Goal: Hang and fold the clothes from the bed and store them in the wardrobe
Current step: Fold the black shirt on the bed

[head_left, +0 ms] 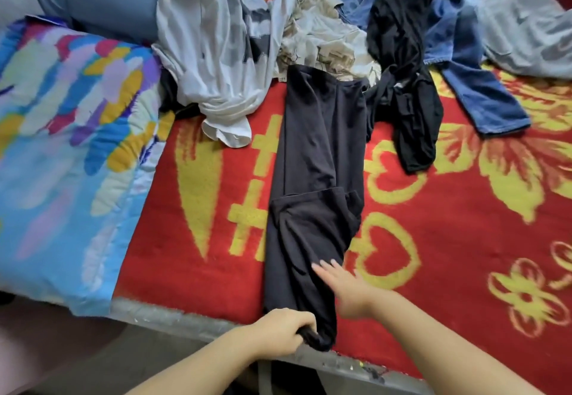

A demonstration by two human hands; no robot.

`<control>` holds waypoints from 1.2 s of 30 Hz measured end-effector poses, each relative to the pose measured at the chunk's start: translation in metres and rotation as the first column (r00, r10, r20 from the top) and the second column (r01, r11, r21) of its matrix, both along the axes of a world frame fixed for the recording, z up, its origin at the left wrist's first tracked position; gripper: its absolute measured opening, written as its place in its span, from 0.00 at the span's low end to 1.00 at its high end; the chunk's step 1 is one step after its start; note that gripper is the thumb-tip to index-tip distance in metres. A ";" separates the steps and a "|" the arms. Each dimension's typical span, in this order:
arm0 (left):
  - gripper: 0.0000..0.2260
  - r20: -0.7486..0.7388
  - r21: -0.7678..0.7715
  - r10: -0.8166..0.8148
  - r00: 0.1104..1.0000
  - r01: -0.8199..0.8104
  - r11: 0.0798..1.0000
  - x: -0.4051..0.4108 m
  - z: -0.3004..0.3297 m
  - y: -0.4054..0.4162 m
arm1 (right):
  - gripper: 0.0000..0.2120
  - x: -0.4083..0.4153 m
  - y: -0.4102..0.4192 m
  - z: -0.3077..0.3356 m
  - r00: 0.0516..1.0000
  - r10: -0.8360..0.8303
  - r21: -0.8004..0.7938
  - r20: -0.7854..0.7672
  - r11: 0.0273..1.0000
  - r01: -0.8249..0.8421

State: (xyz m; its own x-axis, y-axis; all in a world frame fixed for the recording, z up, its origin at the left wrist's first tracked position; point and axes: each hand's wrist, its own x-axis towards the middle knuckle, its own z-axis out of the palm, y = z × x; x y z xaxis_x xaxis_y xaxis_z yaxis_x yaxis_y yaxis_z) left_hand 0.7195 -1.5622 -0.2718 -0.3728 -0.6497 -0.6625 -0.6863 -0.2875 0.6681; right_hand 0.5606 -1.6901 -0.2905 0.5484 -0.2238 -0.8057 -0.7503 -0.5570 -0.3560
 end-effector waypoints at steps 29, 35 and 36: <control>0.34 0.577 -0.259 -0.098 0.811 0.296 0.919 0.066 -0.095 -0.033 | 0.34 0.024 0.040 -0.051 0.977 -0.150 -0.460 0.149 0.864 0.203; 0.39 0.589 -0.179 -0.298 0.751 0.481 0.859 0.081 -0.105 -0.044 | 0.40 0.018 0.040 -0.061 0.989 -0.063 -0.359 0.135 0.927 0.108; 0.41 0.579 -0.204 -0.319 0.750 0.512 0.834 0.081 -0.102 -0.036 | 0.44 0.014 0.046 -0.056 0.994 -0.008 -0.343 0.110 0.938 0.045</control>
State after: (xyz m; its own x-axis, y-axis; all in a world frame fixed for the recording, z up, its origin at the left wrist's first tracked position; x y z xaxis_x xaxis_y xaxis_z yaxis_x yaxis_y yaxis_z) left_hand 0.8004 -1.5984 -0.3738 -0.3352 -0.7209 -0.6066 -0.9415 0.2794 0.1882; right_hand 0.5744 -1.6442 -0.3462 0.6161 -0.4927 -0.6145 -0.7351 -0.6400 -0.2239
